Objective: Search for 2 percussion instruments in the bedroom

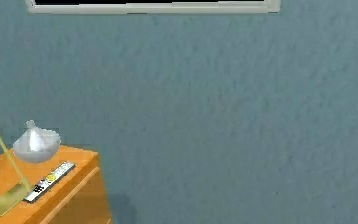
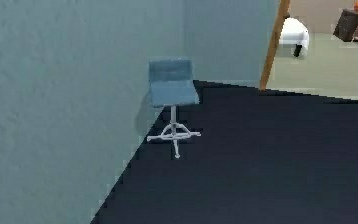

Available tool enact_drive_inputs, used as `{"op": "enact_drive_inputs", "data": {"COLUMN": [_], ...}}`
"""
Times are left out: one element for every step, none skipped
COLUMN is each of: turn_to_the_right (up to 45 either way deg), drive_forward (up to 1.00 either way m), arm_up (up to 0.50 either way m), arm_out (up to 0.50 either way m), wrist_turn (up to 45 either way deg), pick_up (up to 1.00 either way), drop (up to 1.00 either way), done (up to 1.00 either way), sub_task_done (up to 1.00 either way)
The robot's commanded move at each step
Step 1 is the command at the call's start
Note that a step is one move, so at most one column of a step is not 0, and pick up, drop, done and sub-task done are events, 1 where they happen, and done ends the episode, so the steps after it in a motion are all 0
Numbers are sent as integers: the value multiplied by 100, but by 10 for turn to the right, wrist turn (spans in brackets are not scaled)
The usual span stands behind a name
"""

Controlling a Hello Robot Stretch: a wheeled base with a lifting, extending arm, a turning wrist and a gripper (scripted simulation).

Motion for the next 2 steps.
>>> {"op": "enact_drive_inputs", "data": {"turn_to_the_right": [-450, -150], "drive_forward": [0, 0], "arm_up": [0, 0], "arm_out": [0, 0], "wrist_turn": [0, 0], "pick_up": [0, 0], "drop": [0, 0], "done": [0, 0], "sub_task_done": [0, 0]}}
